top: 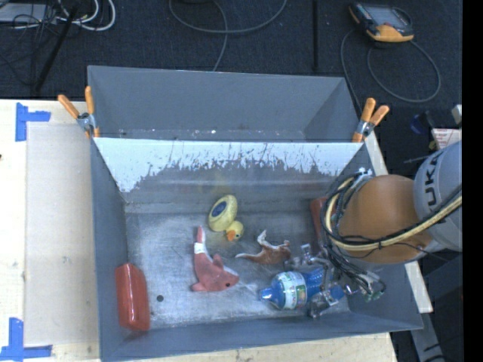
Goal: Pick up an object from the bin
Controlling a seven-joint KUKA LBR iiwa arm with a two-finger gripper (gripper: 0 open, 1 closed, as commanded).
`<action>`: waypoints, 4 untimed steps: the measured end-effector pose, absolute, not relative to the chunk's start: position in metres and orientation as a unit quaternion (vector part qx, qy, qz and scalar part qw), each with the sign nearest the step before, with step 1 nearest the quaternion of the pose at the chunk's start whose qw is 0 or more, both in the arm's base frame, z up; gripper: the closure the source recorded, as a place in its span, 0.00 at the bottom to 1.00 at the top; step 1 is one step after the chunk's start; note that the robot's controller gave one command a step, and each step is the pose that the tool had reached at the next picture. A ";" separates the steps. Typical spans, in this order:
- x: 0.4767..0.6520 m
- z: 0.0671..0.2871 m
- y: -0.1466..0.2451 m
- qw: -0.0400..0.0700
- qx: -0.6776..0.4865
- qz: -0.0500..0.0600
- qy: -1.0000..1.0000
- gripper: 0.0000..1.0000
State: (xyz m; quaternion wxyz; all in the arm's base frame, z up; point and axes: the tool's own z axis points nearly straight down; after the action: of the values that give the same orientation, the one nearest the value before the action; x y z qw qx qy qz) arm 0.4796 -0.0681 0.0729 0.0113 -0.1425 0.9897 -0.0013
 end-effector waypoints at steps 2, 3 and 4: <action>0.477 0.074 -0.076 0.008 -0.130 0.001 0.991 1.00; 0.476 0.077 -0.076 0.005 -0.130 0.001 0.991 1.00; 0.472 0.089 -0.076 -0.003 -0.130 0.002 0.991 1.00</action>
Offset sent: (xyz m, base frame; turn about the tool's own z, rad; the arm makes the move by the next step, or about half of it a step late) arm 0.0000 0.0000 0.0000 0.0000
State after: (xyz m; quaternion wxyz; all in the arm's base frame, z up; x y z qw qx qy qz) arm 0.4721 -0.0758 0.0894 -0.0029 -0.1301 0.9915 0.0015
